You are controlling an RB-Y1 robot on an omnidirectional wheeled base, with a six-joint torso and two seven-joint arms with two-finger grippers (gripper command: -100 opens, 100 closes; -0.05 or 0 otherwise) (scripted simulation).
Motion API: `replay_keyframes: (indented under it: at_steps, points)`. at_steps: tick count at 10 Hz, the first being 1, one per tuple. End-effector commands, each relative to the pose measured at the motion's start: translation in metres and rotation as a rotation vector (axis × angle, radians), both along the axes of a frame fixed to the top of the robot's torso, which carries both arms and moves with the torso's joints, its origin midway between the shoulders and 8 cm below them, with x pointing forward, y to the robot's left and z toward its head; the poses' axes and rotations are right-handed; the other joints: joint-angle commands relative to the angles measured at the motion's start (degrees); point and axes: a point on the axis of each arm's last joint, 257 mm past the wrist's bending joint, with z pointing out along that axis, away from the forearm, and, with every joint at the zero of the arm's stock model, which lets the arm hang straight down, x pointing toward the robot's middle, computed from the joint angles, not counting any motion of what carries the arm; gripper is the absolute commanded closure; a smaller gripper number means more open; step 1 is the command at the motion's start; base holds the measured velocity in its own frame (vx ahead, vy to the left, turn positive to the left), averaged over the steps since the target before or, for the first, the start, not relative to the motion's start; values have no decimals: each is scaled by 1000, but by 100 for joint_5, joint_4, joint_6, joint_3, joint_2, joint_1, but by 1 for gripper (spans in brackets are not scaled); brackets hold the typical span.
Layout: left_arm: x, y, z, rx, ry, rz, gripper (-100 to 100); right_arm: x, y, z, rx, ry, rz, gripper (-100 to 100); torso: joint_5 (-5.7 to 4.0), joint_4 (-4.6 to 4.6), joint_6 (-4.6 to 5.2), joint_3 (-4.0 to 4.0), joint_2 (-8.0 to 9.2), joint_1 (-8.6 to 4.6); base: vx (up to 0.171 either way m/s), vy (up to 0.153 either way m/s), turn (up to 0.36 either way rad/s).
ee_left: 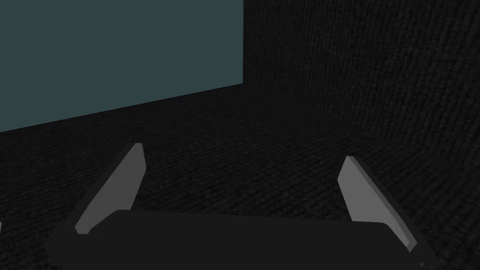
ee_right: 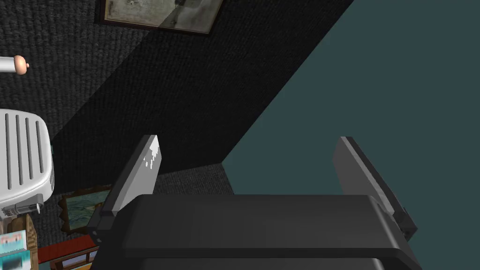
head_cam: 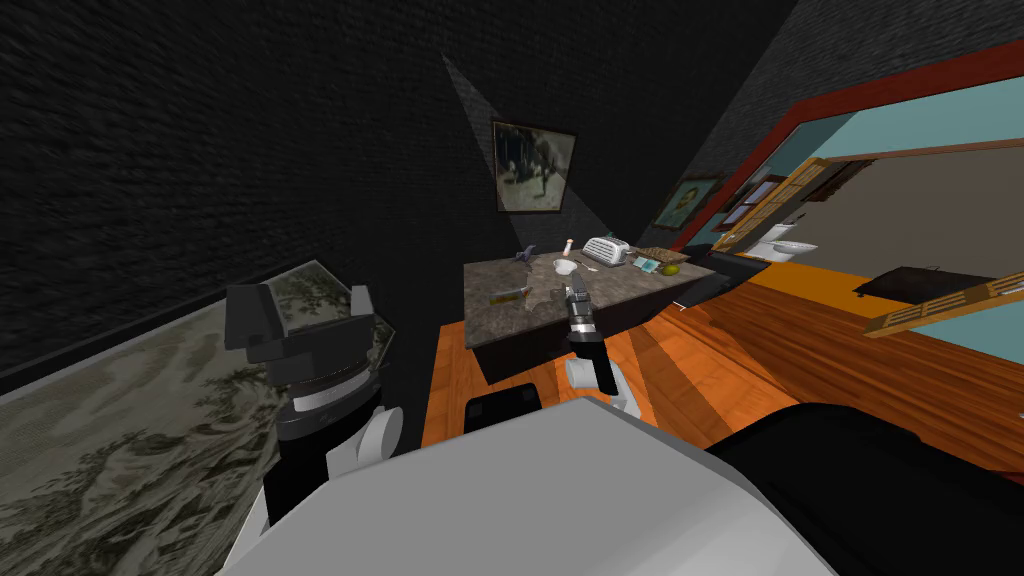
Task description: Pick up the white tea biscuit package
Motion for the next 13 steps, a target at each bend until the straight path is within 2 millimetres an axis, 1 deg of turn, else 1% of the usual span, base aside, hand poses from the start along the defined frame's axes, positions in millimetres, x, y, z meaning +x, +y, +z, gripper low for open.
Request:
replay_keyframes:
  at_steps: [1,3,5,7,10,11,12,13]
  points:
    - [0,0,0,0,0,0,0,0,6,-5,-28,19,20,-100,0,0,0,0,0,0,-25,0,22]
    - [0,0,0,0,0,0,0,-1,16,-18,-69,59,54,-100,-1,4,0,10,18,-4,-67,-7,36]
    - [0,0,0,0,0,0,0,-3,29,-40,-108,114,93,-100,-2,8,0,22,39,-9,-124,-25,66]
    - [0,0,0,0,0,0,0,-7,42,-68,-147,183,136,-100,-1,14,0,36,64,-1,-178,19,90]
    - [0,0,0,0,0,0,0,-20,61,-125,-218,309,208,-100,-1,20,0,52,90,-6,-218,-8,114]
    - [0,0,0,0,0,0,0,-20,61,-125,-224,311,211,-100,-2,20,0,50,86,-11,-133,-9,42]
    - [0,0,0,0,0,0,0,-26,66,-147,-257,360,240,-100,-2,16,1,38,62,-10,-112,2,100]
    - [0,0,0,0,0,0,0,-26,66,-147,-257,360,240,-100,-2,12,0,30,51,-6,-78,6,56]
